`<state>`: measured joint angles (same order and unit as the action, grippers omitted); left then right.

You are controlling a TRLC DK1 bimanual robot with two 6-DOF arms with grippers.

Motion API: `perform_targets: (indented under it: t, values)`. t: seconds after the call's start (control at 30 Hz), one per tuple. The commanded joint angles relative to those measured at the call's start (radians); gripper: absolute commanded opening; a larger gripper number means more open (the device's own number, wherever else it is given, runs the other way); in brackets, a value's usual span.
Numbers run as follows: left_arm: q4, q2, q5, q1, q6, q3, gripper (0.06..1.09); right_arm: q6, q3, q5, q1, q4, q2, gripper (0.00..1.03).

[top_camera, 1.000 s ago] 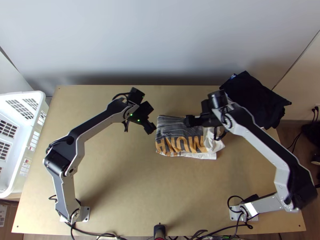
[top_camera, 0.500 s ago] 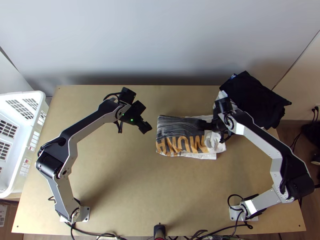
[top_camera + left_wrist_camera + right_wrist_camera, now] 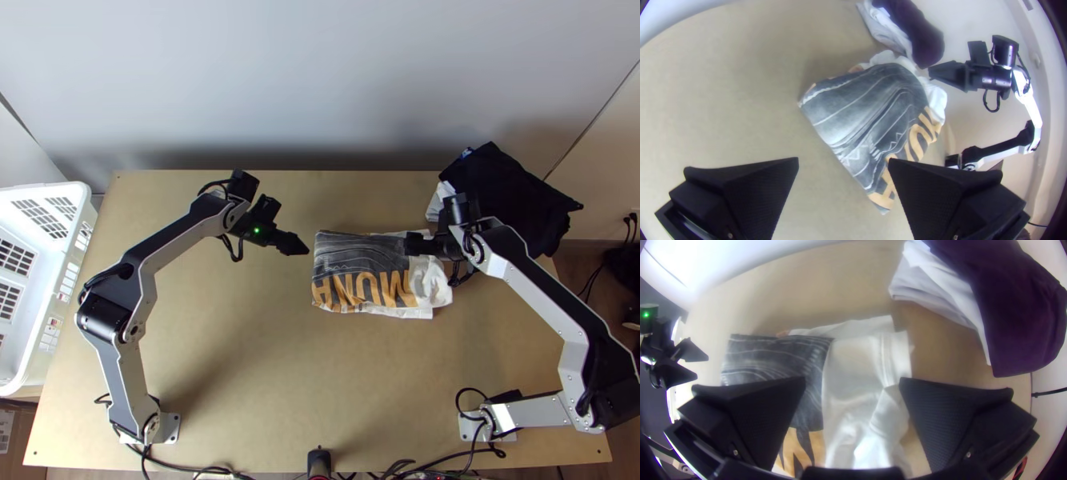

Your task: Fold the t-shirt

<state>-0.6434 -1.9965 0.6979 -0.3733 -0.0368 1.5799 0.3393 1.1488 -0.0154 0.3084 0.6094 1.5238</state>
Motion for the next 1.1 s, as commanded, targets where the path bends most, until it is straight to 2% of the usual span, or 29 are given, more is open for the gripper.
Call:
perform_targets:
  t: [0.0, 0.07, 0.2, 0.27, 0.37, 0.53, 0.67, 0.8, 0.9, 1.07]
  values:
    - [0.011, -0.038, 0.203, 0.01, 0.081, -0.008, 1.04, -0.008, 0.011, -0.004, 0.037, -0.007, -0.036, 0.98]
    - [0.022, -0.042, 0.236, 0.01, 0.094, -0.024, 1.04, -0.006, 0.019, -0.004, 0.041, -0.007, -0.036, 0.98]
    - [0.037, -0.028, 0.23, 0.013, 0.081, -0.054, 1.04, -0.025, 0.023, 0.02, 0.07, 0.003, -0.042, 0.98]
    - [0.039, 0.004, 0.15, 0.011, 0.034, -0.067, 1.04, -0.048, 0.023, 0.135, 0.104, 0.033, -0.056, 0.98]
    - [0.045, 0.039, 0.078, 0.01, -0.021, -0.1, 1.04, -0.152, -0.003, 0.135, 0.218, 0.035, -0.079, 0.98]
    - [0.047, 0.127, 0.023, 0.019, -0.075, -0.166, 1.04, -0.24, -0.021, 0.124, 0.397, 0.035, -0.085, 0.98]
    - [0.048, 0.214, -0.029, 0.047, -0.107, -0.198, 1.04, -0.384, -0.073, -0.063, 0.544, 0.001, -0.063, 0.98]
    - [0.057, 0.269, -0.084, 0.073, -0.127, -0.224, 1.04, -0.416, -0.041, -0.215, 0.618, -0.066, 0.022, 0.98]
    - [0.074, 0.298, -0.101, 0.097, -0.127, -0.247, 1.04, -0.444, 0.014, -0.285, 0.656, -0.089, 0.098, 0.98]
    - [0.102, 0.349, -0.135, 0.132, -0.126, -0.279, 1.04, -0.511, 0.017, -0.368, 0.719, -0.231, 0.167, 0.98]
